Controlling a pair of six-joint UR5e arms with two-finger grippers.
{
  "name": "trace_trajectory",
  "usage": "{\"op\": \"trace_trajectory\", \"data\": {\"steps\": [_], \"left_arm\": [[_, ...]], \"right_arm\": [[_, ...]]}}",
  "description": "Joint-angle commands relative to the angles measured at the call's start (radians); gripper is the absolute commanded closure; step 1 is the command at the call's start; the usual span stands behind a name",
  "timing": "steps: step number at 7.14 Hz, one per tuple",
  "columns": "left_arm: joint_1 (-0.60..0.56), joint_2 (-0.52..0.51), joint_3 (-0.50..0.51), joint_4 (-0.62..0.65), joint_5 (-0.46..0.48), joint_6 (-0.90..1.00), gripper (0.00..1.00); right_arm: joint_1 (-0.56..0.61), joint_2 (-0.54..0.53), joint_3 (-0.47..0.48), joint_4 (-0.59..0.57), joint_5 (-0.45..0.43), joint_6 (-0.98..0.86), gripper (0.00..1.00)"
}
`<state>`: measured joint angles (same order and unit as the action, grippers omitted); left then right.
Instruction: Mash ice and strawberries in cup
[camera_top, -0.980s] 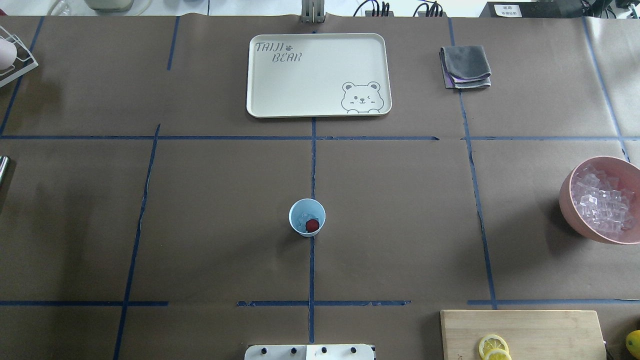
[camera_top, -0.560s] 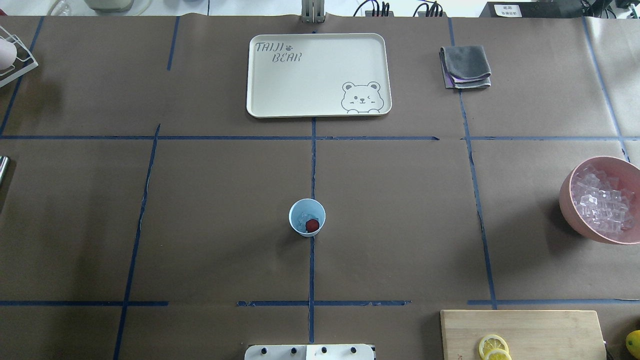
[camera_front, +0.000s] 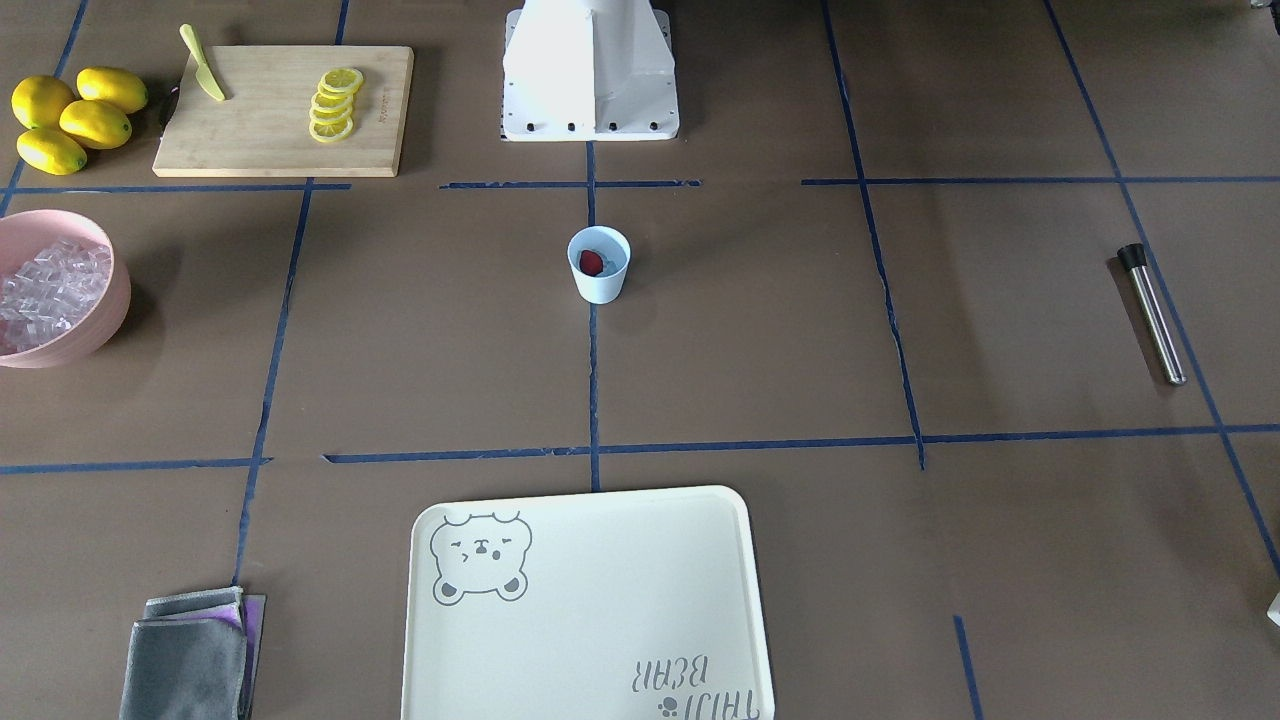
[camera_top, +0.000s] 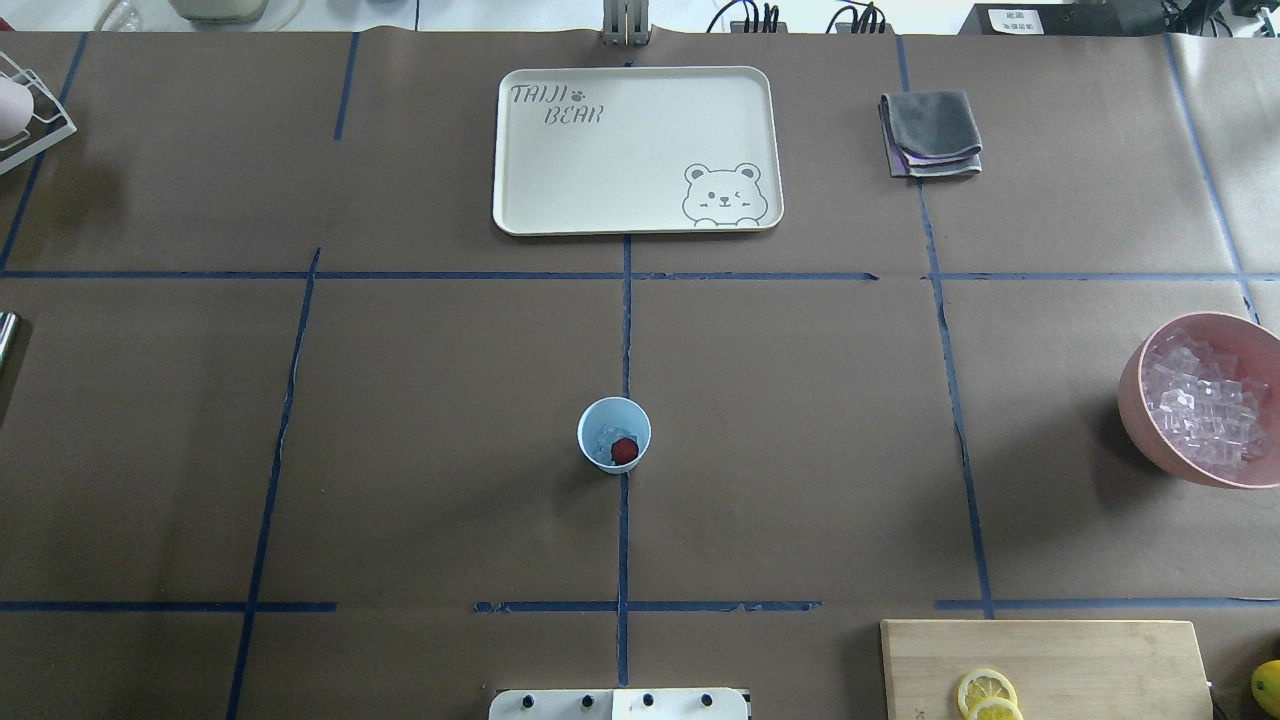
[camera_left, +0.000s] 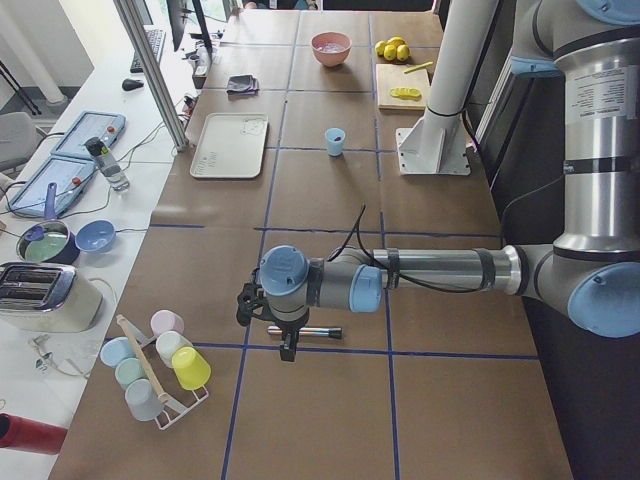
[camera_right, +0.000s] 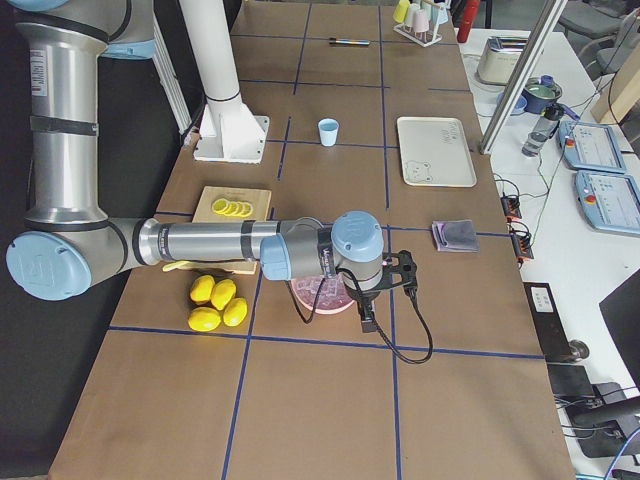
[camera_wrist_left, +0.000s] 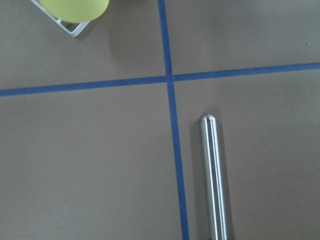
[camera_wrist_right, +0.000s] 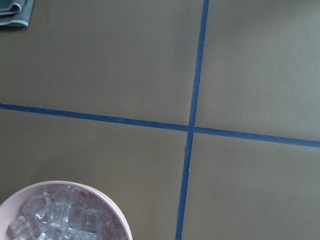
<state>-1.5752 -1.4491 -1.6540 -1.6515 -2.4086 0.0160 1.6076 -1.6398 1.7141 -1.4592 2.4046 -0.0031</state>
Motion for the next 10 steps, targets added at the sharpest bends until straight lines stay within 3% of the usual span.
{"op": "trace_trajectory", "data": {"steps": [1, 10], "left_arm": [[-0.037, 0.015, -0.001, 0.022, -0.014, 0.007, 0.00], [-0.042, -0.019, -0.010, 0.098, 0.054, 0.001, 0.00]], "right_arm": [[0.000, 0.000, -0.005, -0.007, 0.004, 0.002, 0.00], [0.002, -0.018, -0.025, -0.012, 0.004, -0.002, 0.00]]}}
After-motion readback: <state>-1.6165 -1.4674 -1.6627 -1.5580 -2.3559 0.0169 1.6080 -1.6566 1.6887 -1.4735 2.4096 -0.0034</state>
